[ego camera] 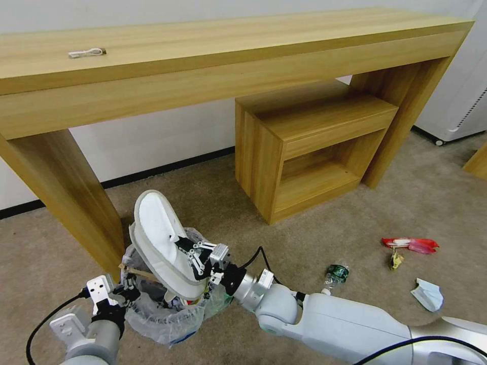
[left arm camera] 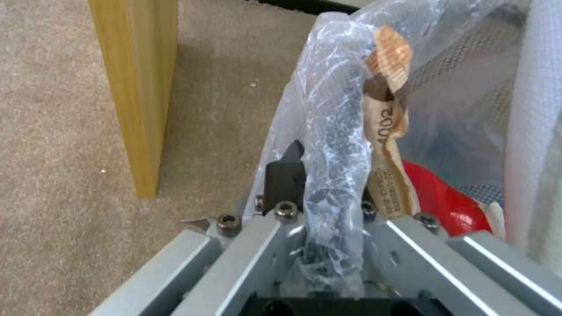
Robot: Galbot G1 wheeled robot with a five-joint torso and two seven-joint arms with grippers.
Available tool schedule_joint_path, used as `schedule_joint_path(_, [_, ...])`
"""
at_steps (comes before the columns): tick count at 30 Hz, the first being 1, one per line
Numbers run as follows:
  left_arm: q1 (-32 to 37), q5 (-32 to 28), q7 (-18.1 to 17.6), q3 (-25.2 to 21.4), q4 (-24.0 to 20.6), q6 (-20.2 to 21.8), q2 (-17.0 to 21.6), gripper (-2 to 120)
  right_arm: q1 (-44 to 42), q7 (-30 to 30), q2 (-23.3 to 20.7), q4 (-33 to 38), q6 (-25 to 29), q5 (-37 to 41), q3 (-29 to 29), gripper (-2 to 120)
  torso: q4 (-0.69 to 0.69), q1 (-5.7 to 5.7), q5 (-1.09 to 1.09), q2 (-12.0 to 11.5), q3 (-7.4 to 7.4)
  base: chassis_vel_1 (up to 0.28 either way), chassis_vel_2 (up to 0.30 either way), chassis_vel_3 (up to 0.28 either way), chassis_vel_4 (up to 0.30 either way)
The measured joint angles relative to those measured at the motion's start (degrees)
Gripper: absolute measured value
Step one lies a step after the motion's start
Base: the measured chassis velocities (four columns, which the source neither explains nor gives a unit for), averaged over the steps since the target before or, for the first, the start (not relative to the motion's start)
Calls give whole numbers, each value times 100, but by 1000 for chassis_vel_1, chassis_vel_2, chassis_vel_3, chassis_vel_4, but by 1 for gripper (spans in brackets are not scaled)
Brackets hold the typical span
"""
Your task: Pick up the trash bin and place the garbage on the floor into it.
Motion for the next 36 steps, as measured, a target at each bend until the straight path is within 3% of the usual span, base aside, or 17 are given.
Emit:
schedule_joint_path(18, [44,-14,19,10,-64,-27,28,1,-249,-173,313,-777,245,-319,24,0,0,0,0,0,0,0,0,0,0])
schedule_joint_path(27, [-19,-24,23,37,1,-37,43,1,-378,-211,-12,-617,181,-396,166,0,0,0,0,0,0,0,0,0,0])
schedule_joint_path(32, [-40,-35,19,32,19,-39,40,1,-374,-208,-163,-415,118,-384,201,22,0,0,1,0,0,0,0,0,0])
schedule_joint_path(36, [-31,-79,3,15,19,-38,35,1,-375,-204,-211,-313,91,-379,202,31,0,0,1,0,0,0,0,0,0])
